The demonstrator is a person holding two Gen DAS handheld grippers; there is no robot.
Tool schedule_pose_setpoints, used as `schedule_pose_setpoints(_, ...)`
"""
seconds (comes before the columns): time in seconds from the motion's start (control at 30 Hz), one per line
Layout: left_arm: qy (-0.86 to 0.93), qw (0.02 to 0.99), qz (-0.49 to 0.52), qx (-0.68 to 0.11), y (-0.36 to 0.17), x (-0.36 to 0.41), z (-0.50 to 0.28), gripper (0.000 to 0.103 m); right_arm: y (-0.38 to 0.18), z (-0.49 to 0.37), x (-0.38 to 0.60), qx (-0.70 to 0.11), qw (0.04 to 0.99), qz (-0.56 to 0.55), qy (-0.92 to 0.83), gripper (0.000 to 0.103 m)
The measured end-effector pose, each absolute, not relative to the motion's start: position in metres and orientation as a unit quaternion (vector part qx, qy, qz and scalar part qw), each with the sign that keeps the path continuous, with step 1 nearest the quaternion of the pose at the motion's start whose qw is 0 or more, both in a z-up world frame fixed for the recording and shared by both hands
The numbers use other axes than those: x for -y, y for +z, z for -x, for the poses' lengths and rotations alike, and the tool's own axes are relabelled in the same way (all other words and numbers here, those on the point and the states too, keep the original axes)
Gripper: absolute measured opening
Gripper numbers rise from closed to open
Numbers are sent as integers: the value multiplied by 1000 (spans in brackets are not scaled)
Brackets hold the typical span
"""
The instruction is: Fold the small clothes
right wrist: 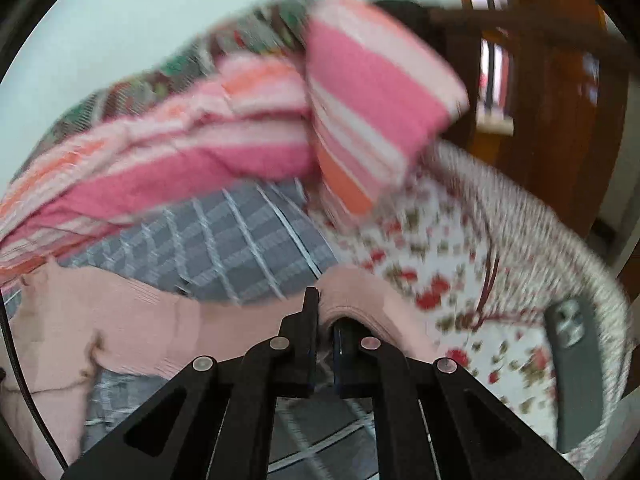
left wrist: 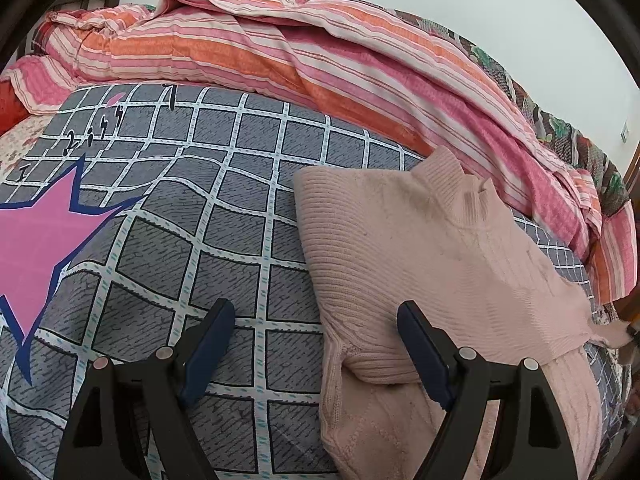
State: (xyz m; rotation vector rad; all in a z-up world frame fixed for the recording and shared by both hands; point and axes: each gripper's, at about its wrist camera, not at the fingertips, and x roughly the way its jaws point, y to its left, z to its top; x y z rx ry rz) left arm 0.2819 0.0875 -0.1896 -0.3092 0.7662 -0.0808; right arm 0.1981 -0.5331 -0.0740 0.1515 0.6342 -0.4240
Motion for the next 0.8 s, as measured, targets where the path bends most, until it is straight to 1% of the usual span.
schedule_pose_setpoints(0.07, -44, 915, 156, -371, -189, -89, -281, 84, -51, -195, 509, -292, 934, -45, -201, 6)
schedule_pose_setpoints(0.2, -55, 913, 174, -365, -188, -95, -278, 86, 1, -189, 430, -250, 952, 32, -174, 6)
schedule_pose_setpoints(0.3, -61, 908, 194, -366, -186, -101, -275, 87, 22, -198, 367, -237, 960, 68, -137, 6)
schedule_pose_setpoints(0.4, -51, 903, 222, -364, -179, -114, -265, 87, 26, -214, 301, -240, 963, 85, -89, 6)
schedule_pose_setpoints(0.5, -41, 897, 247, -363, -171, -136, -247, 87, 16, -233, 231, -246, 964, 99, -39, 6)
schedule_pose_setpoints(0.6, -31, 900, 239, -363, -165, -153, -226, 87, -4, -249, 168, -256, 962, 99, 19, 6)
schedule_pose_setpoints(0.7, -11, 904, 221, -366, -163, -170, -208, 87, -39, -269, 109, -285, 952, 86, 78, 6)
schedule_pose_setpoints(0.8, -6, 895, 236, -378, -167, -188, -196, 87, -81, -286, 75, -326, 937, 64, 104, 6)
